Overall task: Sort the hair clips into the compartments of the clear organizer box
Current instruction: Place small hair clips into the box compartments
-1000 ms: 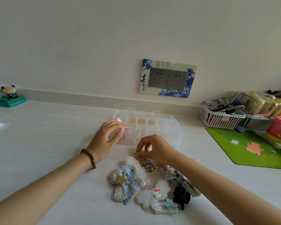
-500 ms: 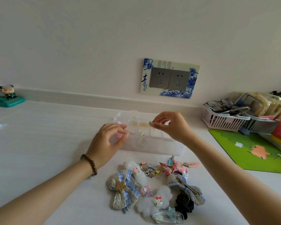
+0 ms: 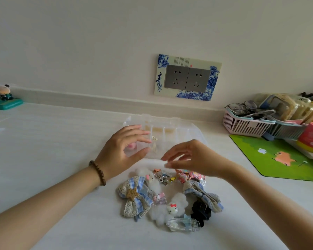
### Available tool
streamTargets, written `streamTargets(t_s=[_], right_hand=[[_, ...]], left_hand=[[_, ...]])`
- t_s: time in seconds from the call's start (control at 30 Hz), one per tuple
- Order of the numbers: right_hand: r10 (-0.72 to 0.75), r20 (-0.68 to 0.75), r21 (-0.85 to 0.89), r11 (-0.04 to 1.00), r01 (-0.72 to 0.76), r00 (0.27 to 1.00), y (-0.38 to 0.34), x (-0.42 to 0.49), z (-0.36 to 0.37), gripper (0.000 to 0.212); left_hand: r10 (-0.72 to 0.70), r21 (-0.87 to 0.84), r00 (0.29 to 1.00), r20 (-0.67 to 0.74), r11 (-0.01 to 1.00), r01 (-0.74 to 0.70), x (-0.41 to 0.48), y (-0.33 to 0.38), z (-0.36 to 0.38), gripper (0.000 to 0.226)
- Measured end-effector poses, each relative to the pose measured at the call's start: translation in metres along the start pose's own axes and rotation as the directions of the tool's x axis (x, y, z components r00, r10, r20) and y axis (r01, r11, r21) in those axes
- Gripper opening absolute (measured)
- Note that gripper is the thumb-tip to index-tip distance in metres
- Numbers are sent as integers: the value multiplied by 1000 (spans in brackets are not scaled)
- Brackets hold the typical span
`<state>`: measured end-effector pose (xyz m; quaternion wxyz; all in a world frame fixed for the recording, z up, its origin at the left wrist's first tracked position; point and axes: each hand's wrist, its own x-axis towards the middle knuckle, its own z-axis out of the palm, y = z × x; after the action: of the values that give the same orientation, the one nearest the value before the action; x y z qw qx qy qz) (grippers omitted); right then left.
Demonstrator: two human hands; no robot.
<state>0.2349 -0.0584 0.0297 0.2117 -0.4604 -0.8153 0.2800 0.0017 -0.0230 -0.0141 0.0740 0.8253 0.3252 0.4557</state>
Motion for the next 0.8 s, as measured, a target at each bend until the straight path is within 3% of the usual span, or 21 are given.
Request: streamTargets(t_s=[0.13,0.27,0.4,0.53,0.8], right_hand=[[65,42,-86,994,-61,997,11,0,17,32],[71,33,-22,997,-70,997,11,1,23,25],[85,-16,66,994,-84,996,13,-3,26,16],[59,-31,156,986,-53,998,12,-8,28,20],[57,-105,352,936,-17,993,9,-8,23,28]], left_hand=[[-6,-48,998,69,999,10,-3,13,3,33],[-28,-67,979,200,997,42,-13,20,2,31],[-253,-146,890,379,933,328,-17,21,12,30],[-330,-204,841,430,871,446,-17,16,18,24],[-370,-224,810,455,833,506,-16,19,18,21]])
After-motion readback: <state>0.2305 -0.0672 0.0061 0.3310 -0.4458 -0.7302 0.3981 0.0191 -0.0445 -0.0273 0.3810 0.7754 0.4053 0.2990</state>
